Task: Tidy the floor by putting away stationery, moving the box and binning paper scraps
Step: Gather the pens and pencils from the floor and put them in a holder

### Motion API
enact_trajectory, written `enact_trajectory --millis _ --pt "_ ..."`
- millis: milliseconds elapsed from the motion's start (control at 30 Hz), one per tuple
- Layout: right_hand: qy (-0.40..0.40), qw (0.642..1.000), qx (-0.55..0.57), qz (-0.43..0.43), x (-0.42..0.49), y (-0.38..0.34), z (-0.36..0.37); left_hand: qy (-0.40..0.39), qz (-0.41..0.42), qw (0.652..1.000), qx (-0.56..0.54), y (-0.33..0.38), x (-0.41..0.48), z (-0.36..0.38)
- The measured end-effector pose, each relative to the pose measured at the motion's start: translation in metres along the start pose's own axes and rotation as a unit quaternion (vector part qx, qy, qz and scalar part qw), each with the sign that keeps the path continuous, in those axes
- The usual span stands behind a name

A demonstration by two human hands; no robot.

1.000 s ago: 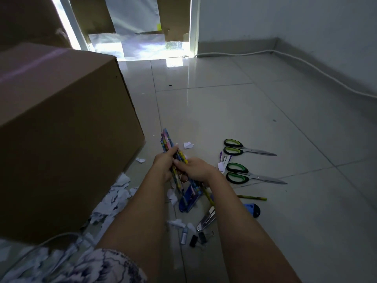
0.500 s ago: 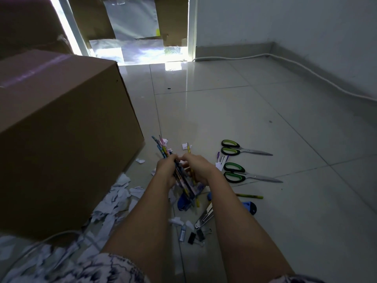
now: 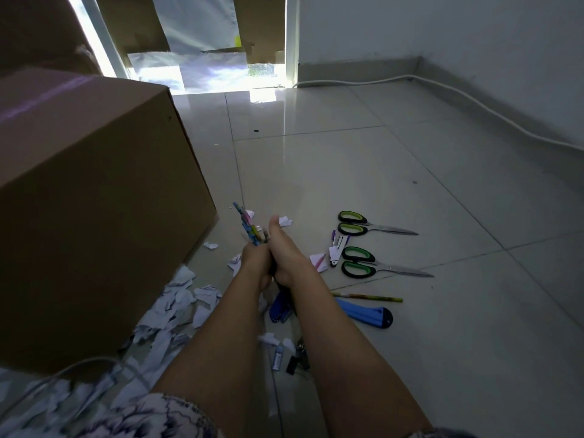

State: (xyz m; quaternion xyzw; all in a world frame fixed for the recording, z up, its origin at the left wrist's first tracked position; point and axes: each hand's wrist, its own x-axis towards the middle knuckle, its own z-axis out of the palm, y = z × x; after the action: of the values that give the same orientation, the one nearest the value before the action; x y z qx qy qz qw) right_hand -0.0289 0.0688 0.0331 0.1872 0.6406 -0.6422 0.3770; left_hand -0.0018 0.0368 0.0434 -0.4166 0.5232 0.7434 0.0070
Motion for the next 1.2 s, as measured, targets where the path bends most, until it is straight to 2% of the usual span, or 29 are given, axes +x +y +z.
enact_trajectory --millis 67,133,167,233,267,333,467,533,667,833,933,1000,1100,1200 --pt "-0.033 0.999 0.01 -0.007 -0.026 -0.011 -0.006 0.01 0.012 1.0 -0.009 0.001 0.008 -0.004" --pt "-0.025 0.999 0.026 -0.036 -0.029 -0.014 -0.02 0.034 0.006 0.999 -0.001 0.0 0.015 -0.008" --pt "0.012 0.999 -0.004 -0.044 -0.029 -0.012 -0.03 0.045 0.0 0.999 -0.003 -0.001 0.018 -0.009" --pt "0.142 0.986 -0.067 -0.05 -0.018 -0.006 -0.042 0.061 -0.007 0.998 0.002 -0.002 0.02 -0.012" --pt "0.214 0.969 -0.114 -0.045 -0.016 -0.002 -0.049 0.064 -0.01 0.998 0.007 -0.002 0.021 -0.014" --pt "0.293 0.939 -0.176 -0.036 -0.012 0.009 -0.062 0.058 -0.016 0.998 0.015 -0.004 0.023 -0.016" --pt "0.262 0.911 -0.316 -0.041 0.002 0.029 -0.073 0.023 -0.027 0.999 0.038 -0.007 0.02 -0.016" --pt "0.245 0.909 -0.334 -0.037 0.006 0.029 -0.073 0.007 -0.037 0.998 0.044 -0.007 0.018 -0.015" --pt "0.259 0.9 -0.348 -0.031 0.007 0.028 -0.073 -0.008 -0.046 0.997 0.062 -0.008 0.018 -0.016" --pt "0.311 0.905 -0.277 -0.087 0.002 0.018 -0.073 -0.015 -0.048 0.997 0.061 -0.01 0.022 -0.017" --pt "0.31 0.933 -0.124 -0.132 0.001 0.001 -0.079 -0.018 -0.043 0.997 0.063 -0.009 0.021 -0.015" --pt "0.288 0.938 -0.058 -0.183 0.0 -0.012 -0.085 -0.026 -0.046 0.996 0.068 -0.01 0.02 -0.012" --pt "0.253 0.931 -0.086 -0.247 -0.003 -0.028 -0.099 -0.043 -0.05 0.995 0.081 -0.013 0.019 -0.007" --pt "0.193 0.935 -0.213 -0.209 -0.005 -0.03 -0.114 -0.051 -0.053 0.994 0.084 -0.017 0.016 -0.002"
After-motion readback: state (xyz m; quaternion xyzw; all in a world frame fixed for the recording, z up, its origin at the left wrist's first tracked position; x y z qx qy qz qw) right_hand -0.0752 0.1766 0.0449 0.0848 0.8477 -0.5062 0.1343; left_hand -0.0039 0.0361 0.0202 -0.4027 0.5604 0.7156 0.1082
